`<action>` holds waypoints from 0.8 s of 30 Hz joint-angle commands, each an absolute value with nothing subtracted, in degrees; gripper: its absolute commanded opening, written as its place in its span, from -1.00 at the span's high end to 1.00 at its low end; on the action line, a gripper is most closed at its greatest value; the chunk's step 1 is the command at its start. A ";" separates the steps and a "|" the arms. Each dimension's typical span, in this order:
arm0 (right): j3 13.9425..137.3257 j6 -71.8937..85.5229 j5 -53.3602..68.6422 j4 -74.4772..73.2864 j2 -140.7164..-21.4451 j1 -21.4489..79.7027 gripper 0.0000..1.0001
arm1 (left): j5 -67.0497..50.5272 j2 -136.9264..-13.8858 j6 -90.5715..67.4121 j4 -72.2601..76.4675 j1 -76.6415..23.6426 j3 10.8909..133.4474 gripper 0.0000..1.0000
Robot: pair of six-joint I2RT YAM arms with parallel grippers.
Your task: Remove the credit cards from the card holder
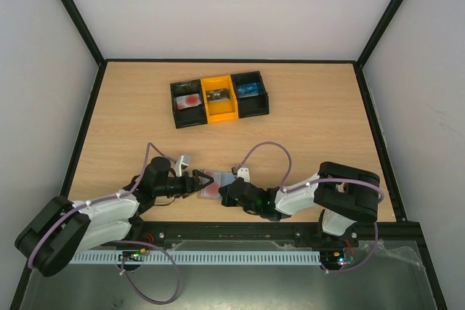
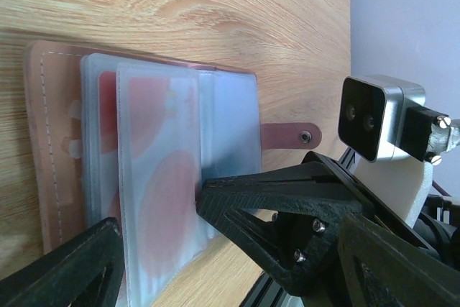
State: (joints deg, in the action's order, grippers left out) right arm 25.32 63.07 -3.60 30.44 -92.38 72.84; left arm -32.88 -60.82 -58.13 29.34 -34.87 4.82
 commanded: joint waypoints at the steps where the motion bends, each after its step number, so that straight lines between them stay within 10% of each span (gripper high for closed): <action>1: 24.05 63.25 -4.08 27.55 -93.68 73.30 0.96 | -34.19 -59.77 -58.83 31.60 -35.52 5.57 -0.64; 24: 23.06 63.04 -2.02 31.84 -94.23 73.30 0.94 | -34.80 -55.01 -62.48 30.60 -38.37 6.11 -0.32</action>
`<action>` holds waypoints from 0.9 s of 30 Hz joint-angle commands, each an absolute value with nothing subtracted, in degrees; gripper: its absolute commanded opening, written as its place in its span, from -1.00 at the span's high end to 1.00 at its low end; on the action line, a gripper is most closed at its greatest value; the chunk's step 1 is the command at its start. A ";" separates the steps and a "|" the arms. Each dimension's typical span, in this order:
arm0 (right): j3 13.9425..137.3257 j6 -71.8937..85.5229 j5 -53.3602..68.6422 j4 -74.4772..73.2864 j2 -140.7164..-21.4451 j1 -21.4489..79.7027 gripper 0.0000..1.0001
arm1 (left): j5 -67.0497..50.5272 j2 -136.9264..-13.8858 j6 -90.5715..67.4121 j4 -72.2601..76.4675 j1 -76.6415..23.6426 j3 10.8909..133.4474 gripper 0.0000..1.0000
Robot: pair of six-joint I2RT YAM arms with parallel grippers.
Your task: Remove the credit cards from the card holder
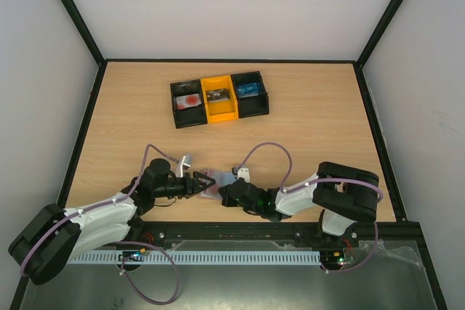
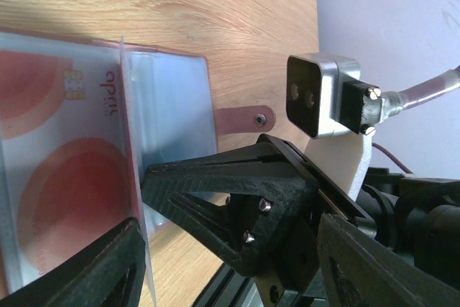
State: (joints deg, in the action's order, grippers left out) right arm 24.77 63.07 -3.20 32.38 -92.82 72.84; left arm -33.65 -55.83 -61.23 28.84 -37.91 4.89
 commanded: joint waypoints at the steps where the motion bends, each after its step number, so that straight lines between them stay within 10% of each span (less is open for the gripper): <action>1: 22.88 63.15 -1.80 32.35 -94.13 73.30 0.93 | -34.88 -54.99 -62.76 30.90 -38.59 6.15 -0.31; 27: 20.53 63.59 -3.10 35.64 -90.94 73.30 0.79 | -33.93 -59.02 -63.63 34.84 -40.25 6.15 0.46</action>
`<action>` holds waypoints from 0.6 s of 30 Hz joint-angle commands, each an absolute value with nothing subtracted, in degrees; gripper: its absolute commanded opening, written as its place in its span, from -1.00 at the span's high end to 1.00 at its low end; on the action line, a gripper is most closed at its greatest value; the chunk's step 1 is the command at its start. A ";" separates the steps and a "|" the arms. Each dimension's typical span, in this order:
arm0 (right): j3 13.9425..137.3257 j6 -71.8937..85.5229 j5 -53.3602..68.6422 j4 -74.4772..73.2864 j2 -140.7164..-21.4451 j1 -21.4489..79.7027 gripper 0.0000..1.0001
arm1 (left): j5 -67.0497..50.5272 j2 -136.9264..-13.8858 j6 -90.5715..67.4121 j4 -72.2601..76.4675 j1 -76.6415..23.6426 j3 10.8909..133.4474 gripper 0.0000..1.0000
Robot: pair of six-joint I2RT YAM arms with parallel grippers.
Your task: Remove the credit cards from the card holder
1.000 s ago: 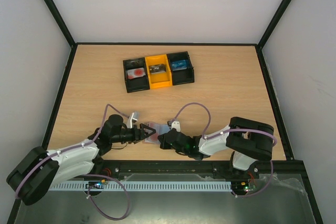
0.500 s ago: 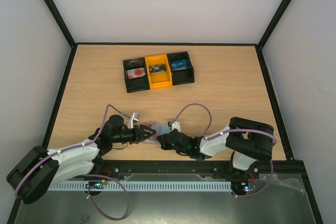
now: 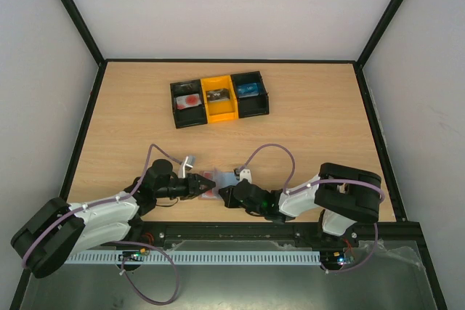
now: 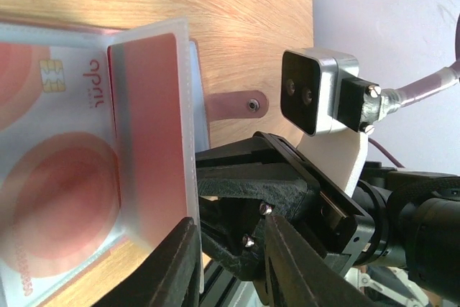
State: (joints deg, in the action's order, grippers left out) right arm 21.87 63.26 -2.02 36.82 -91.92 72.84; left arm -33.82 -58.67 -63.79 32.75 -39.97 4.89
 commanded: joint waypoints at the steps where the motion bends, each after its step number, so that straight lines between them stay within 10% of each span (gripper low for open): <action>1: 20.43 63.64 -3.19 35.68 -90.57 73.30 0.79 | -33.93 -59.01 -63.63 35.01 -40.33 6.15 0.49; 18: 19.21 63.90 -4.02 36.54 -89.38 73.30 0.80 | -33.00 -60.64 -63.81 35.48 -41.86 7.57 0.35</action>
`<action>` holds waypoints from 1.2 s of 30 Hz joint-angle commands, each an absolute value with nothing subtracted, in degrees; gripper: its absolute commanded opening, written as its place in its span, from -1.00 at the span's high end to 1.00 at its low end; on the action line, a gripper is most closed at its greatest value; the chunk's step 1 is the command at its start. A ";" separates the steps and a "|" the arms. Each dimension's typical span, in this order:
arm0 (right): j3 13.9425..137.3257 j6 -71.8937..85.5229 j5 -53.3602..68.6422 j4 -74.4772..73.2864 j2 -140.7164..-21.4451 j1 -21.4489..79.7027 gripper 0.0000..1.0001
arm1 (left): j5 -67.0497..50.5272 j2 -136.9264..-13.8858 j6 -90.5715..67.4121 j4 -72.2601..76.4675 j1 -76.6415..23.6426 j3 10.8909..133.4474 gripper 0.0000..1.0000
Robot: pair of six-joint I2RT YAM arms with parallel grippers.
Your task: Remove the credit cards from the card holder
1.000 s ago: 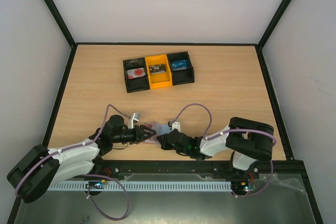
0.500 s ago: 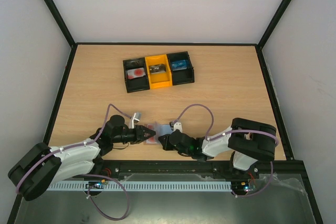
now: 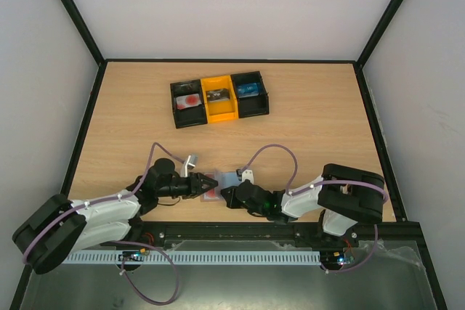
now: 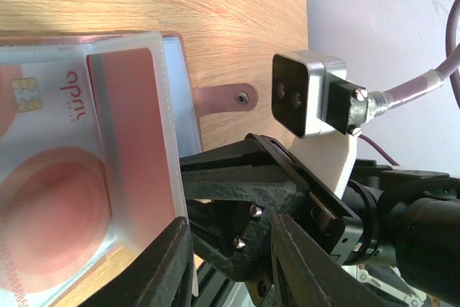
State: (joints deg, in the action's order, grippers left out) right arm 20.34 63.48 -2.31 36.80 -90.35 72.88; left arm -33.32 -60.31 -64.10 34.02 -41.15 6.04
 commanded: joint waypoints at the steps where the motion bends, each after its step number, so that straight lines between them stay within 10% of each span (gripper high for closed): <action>1: 19.21 63.89 -4.08 36.56 -89.25 73.30 0.81 | -32.92 -60.69 -63.87 35.57 -42.02 7.63 0.34; 36: 15.12 64.57 -7.35 36.37 -81.65 73.30 0.76 | -30.90 -69.59 -63.55 38.58 -46.87 12.43 0.25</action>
